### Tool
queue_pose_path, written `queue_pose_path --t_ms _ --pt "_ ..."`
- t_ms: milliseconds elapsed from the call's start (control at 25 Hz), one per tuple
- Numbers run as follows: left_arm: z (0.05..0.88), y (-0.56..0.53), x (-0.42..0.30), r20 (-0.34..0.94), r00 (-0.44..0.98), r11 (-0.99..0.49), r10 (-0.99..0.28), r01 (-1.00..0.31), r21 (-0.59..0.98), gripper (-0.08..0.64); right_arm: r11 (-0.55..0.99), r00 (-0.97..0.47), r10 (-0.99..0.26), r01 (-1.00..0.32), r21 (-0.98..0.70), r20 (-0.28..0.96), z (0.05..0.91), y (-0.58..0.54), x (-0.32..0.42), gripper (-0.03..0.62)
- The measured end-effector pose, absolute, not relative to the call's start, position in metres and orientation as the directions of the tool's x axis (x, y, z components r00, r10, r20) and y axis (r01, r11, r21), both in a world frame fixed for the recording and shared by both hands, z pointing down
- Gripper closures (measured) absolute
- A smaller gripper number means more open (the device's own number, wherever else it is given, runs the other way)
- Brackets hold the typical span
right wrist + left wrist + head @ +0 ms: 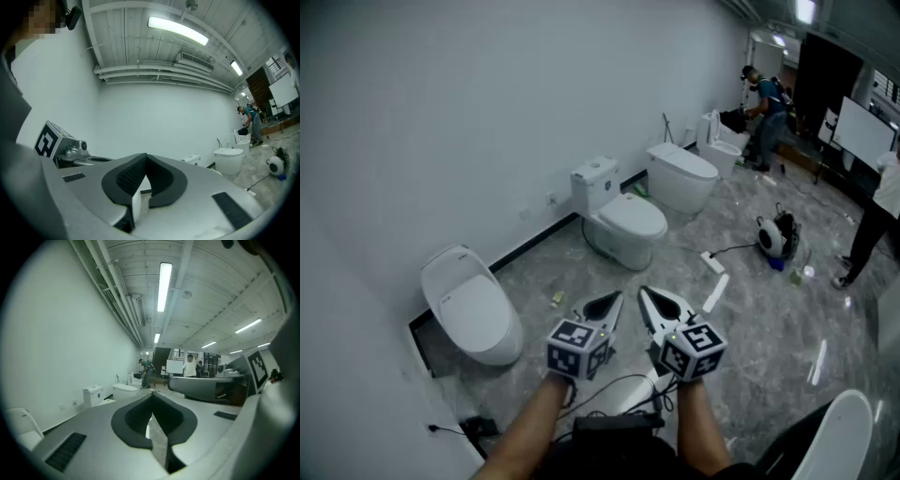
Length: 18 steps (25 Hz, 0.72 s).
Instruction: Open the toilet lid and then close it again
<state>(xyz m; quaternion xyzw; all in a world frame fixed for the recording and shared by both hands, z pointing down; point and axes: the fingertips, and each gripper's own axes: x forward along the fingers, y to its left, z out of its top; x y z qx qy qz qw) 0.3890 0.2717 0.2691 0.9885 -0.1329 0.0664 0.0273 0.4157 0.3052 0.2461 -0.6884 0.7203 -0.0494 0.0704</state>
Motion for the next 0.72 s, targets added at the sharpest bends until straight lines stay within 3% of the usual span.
queue_pose_path --t_ms 720 --pt "0.28 0.265 0.39 0.159 0.948 -0.957 -0.274 -0.285 0.049 0.554 0.07 -0.066 -0.997 -0.984 -0.164 -0.033 0.26 0.299 0.423 0.581"
